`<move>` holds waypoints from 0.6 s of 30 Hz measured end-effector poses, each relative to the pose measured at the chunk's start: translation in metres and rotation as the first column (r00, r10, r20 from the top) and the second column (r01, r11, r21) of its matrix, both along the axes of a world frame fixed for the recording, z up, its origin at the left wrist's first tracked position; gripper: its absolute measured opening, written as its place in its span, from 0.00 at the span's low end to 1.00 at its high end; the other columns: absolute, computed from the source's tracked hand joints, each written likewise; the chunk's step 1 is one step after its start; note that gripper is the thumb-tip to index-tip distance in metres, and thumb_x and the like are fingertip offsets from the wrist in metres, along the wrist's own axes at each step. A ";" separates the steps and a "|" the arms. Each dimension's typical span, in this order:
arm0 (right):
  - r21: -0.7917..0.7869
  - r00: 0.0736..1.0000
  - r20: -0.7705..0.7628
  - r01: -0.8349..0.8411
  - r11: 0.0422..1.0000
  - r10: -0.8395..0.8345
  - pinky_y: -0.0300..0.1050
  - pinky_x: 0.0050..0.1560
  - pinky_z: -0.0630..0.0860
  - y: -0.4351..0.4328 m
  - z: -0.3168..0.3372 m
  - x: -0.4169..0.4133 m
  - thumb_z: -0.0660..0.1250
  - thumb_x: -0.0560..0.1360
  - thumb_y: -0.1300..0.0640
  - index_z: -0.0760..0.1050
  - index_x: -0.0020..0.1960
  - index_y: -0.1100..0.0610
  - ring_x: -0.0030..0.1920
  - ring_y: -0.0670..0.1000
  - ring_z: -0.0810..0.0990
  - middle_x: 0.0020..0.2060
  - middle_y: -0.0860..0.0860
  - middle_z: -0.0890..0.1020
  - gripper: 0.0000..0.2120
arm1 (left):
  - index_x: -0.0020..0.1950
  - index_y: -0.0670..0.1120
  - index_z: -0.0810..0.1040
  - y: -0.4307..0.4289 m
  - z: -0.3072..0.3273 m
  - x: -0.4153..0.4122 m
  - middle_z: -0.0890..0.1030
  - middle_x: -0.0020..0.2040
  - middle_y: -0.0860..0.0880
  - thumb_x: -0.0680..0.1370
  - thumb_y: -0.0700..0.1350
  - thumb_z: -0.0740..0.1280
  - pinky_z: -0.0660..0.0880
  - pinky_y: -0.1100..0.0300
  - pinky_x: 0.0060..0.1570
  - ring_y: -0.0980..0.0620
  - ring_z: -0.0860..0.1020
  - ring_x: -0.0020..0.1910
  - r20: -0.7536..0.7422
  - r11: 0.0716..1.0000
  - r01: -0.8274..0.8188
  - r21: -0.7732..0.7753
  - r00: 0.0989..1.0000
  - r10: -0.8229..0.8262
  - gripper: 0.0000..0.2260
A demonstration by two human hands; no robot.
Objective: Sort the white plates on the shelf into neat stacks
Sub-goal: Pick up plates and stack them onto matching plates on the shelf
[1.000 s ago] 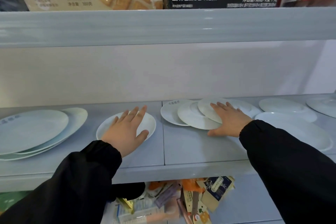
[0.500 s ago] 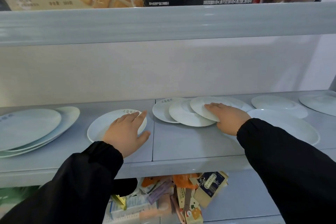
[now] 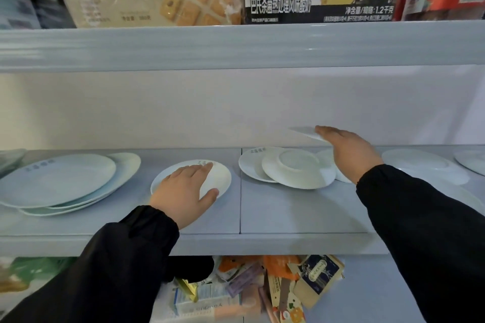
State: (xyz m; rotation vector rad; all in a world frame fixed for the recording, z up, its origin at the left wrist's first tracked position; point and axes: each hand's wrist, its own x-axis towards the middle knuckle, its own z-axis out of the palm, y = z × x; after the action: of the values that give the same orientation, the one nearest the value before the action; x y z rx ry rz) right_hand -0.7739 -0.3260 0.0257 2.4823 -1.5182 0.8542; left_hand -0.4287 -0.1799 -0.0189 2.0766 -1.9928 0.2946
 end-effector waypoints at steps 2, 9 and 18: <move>-0.061 0.996 0.085 -0.026 0.998 0.032 0.40 0.67 0.62 0.001 0.011 0.012 0.53 0.76 0.74 0.64 0.77 0.51 0.70 0.56 0.70 0.73 0.52 0.70 0.34 | 0.79 0.53 0.55 0.005 0.004 0.009 0.65 0.76 0.53 0.78 0.65 0.50 0.61 0.55 0.71 0.51 0.62 0.75 -0.024 1.000 -0.008 -0.018 1.000 0.008 0.31; -0.056 0.893 0.419 -0.153 0.987 0.162 0.42 0.48 0.68 0.010 0.023 0.083 0.56 0.81 0.63 0.68 0.72 0.56 0.51 0.56 0.77 0.55 0.54 0.80 0.19 | 0.79 0.54 0.56 0.023 0.015 0.046 0.67 0.74 0.52 0.80 0.62 0.55 0.65 0.52 0.69 0.50 0.65 0.72 -0.058 0.995 -0.073 -0.069 0.996 0.069 0.29; 0.319 0.667 0.744 -0.293 0.901 -0.047 0.46 0.46 0.77 0.016 -0.011 0.187 0.60 0.74 0.64 0.76 0.56 0.55 0.49 0.54 0.80 0.48 0.51 0.82 0.13 | 0.78 0.52 0.60 0.051 0.015 0.097 0.70 0.73 0.51 0.77 0.63 0.54 0.66 0.53 0.66 0.48 0.67 0.71 -0.071 0.986 -0.148 -0.074 0.987 0.142 0.31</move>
State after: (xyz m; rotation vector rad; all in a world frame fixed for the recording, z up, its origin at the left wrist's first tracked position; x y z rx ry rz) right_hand -0.5872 -0.3098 0.0152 2.6987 -1.9204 1.9537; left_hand -0.3321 -0.1289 -0.0035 2.1566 -1.7675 0.3220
